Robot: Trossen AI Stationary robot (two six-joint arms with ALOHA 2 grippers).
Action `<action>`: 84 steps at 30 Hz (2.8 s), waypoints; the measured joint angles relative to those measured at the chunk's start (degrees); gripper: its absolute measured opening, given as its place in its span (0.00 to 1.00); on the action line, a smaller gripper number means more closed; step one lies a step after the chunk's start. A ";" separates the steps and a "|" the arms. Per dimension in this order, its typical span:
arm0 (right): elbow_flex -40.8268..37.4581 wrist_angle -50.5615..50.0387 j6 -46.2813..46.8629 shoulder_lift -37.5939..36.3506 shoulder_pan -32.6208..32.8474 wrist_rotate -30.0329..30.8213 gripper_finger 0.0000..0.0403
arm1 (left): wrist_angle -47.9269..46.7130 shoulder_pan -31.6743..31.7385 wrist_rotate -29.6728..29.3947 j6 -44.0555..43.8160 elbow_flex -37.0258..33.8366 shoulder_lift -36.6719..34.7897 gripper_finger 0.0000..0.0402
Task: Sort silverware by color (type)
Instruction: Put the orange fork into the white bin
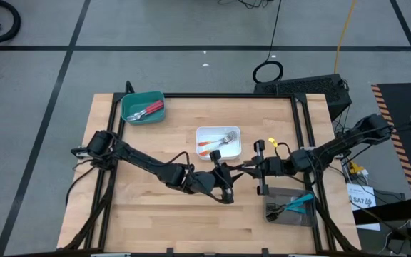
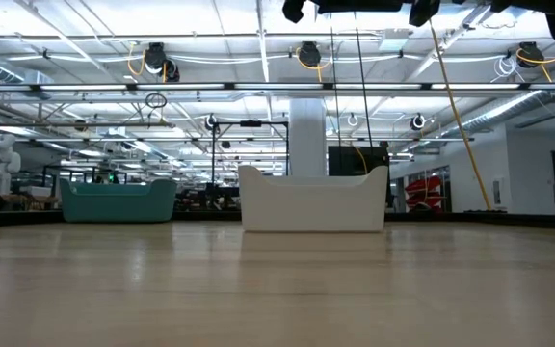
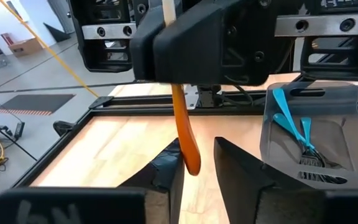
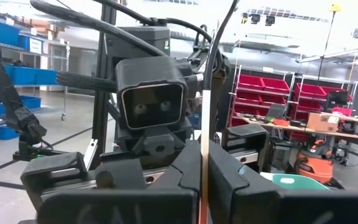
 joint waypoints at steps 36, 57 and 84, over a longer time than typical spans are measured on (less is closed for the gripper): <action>0.09 -12.29 4.33 -3.61 0.00 4.53 0.26 | -25.93 -0.51 -3.35 -4.16 0.10 -11.48 0.03; 0.09 -44.17 10.94 -26.60 0.13 4.98 0.28 | -59.22 22.16 35.95 -10.63 1.21 -14.64 0.04; 0.09 -49.09 13.20 -28.35 0.13 4.96 0.28 | -59.97 29.21 42.52 -8.39 1.19 -1.77 0.05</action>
